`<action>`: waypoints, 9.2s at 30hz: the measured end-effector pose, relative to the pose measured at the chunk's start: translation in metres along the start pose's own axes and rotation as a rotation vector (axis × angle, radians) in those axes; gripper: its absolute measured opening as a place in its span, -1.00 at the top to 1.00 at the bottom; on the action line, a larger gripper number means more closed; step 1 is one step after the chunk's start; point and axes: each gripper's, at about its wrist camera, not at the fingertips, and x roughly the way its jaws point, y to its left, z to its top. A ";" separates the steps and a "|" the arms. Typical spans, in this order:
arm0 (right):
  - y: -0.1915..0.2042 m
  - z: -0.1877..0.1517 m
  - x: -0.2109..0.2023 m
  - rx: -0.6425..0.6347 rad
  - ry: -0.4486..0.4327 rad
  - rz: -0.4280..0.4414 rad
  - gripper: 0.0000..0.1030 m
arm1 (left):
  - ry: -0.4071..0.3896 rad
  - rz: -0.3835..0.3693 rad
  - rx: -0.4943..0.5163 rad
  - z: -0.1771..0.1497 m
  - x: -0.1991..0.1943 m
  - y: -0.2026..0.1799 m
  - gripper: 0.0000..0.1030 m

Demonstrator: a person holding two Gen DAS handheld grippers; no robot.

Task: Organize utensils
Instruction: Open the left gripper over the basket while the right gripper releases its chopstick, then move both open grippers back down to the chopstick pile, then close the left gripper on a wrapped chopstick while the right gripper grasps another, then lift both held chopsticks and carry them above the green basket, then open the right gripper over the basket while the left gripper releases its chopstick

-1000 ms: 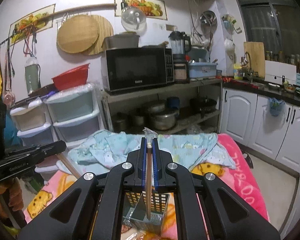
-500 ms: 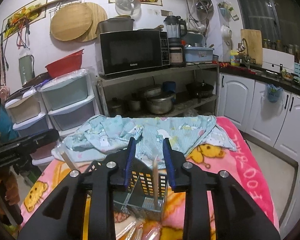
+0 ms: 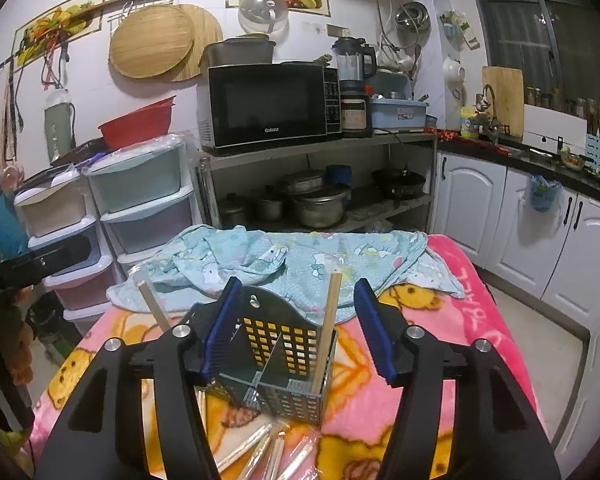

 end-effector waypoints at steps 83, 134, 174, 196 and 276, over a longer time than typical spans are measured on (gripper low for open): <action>0.034 -0.149 0.032 -0.107 0.442 0.103 0.46 | 0.414 0.017 -0.140 -0.150 0.052 0.053 0.40; 0.015 -0.151 0.124 0.043 0.613 0.114 0.74 | 0.562 -0.076 -0.286 -0.152 0.134 0.082 0.94; 0.029 -0.099 0.048 -0.010 0.460 0.136 0.79 | 0.265 -0.109 -0.269 -0.091 0.018 0.099 1.00; 0.036 -0.051 -0.004 -0.026 0.301 0.205 0.89 | 0.160 -0.237 -0.098 -0.035 -0.016 0.020 1.00; -0.021 0.061 0.007 0.055 -0.227 0.049 0.89 | 0.011 -0.307 -0.083 0.047 0.073 -0.055 1.00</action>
